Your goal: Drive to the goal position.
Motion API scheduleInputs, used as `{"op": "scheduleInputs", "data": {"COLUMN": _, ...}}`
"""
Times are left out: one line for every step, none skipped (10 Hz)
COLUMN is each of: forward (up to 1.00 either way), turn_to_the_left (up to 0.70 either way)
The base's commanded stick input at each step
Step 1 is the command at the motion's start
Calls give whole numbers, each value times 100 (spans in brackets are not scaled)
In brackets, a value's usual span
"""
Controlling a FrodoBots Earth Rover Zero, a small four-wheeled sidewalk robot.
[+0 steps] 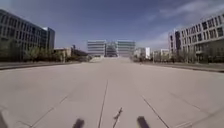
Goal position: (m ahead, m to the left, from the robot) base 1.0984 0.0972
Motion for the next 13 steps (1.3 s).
{"op": "scheduleInputs", "data": {"forward": 70, "turn_to_the_left": 2}}
{"op": "scheduleInputs", "data": {"forward": 70, "turn_to_the_left": 3}}
{"op": "scheduleInputs", "data": {"forward": 70, "turn_to_the_left": 2}}
{"op": "scheduleInputs", "data": {"forward": 70, "turn_to_the_left": 3}}
{"op": "scheduleInputs", "data": {"forward": 70, "turn_to_the_left": 3}}
{"op": "scheduleInputs", "data": {"forward": 70, "turn_to_the_left": 2}}
{"op": "scheduleInputs", "data": {"forward": 70, "turn_to_the_left": 2}}
{"op": "scheduleInputs", "data": {"forward": 70, "turn_to_the_left": 2}}
{"op": "scheduleInputs", "data": {"forward": 70, "turn_to_the_left": 2}}
{"op": "scheduleInputs", "data": {"forward": 70, "turn_to_the_left": 2}}
{"op": "scheduleInputs", "data": {"forward": 70, "turn_to_the_left": 2}}
{"op": "scheduleInputs", "data": {"forward": 70, "turn_to_the_left": 2}}
{"op": "scheduleInputs", "data": {"forward": 70, "turn_to_the_left": 2}}
